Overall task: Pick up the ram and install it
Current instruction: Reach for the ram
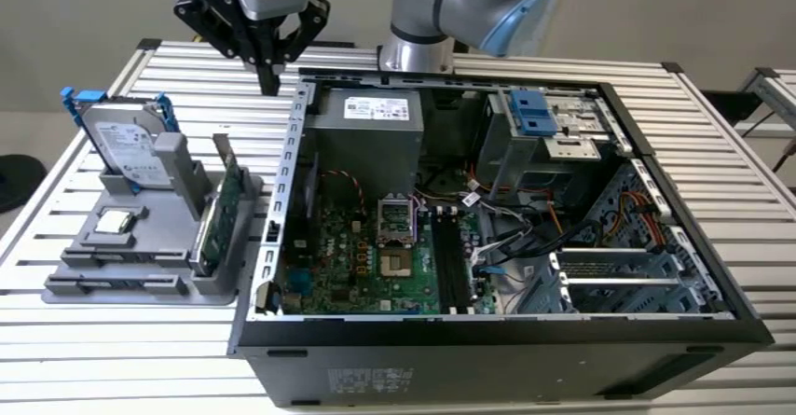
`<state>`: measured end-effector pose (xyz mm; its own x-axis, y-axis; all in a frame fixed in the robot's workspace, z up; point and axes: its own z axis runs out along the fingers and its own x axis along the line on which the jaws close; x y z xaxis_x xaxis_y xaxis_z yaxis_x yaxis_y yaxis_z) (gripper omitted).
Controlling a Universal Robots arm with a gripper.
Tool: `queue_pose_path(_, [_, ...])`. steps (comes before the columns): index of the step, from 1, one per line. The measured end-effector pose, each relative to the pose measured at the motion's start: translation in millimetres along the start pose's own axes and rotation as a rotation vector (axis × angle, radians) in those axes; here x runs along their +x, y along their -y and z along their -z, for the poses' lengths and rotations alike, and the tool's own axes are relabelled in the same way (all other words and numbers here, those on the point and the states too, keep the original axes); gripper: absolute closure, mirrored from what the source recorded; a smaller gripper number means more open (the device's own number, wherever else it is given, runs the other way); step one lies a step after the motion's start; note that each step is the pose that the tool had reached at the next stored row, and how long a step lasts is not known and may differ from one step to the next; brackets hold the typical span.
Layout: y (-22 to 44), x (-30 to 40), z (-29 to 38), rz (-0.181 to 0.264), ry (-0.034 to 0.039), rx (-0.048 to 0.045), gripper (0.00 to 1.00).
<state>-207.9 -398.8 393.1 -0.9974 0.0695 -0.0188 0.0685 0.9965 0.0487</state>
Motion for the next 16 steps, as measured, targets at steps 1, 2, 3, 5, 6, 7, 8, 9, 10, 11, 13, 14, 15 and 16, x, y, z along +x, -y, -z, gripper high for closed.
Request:
queue_pose_path(1, [0.1, 0.9, 0.0, 0.0, 0.0, 0.0, 1.0])
queue_pose_path(2, [0.1, 1.9, 0.0, 0.0, 0.0, -0.0001, 1.0])
queue_pose_path(3, [0.2, 2.8, 0.0, 0.0, 0.0, 0.0, 1.0])
queue_pose_path(5, [0.3, 4.7, 0.1, 0.0, 0.0, 0.0, 1.0])
queue_pose_path(6, [0.4, 5.7, 0.1, 0.0, 0.0, 0.0, 1.0])
queue_pose_path(7, [0.5, 6.6, 0.1, 0.0, 0.0, 0.0, 1.0])
queue_pose_path(8, [0.5, 7.6, 0.2, 0.0, 0.0, 0.0, 1.0])
queue_pose_path(9, [0.6, 8.7, 0.2, 0.0, 0.0, 0.0, 1.0])
queue_pose_path(10, [0.7, 9.6, 0.2, 0.0, 0.0, 0.0, 1.0])
queue_pose_path(11, [0.7, 10.6, 0.2, 0.0, 0.0, 0.0, 1.0])
queue_pose_path(13, [0.9, 12.6, 0.3, 0.0, 0.0, 0.0, 1.0])
queue_pose_path(14, [0.9, 13.6, 0.3, 0.0, 0.0001, -0.0001, 1.0])
queue_pose_path(15, [1.0, 14.5, 0.3, 0.0, 0.0001, -0.0001, 1.0])
queue_pose_path(16, [1.1, 15.6, 0.3, 0.0, 0.0, 0.0, 1.0])
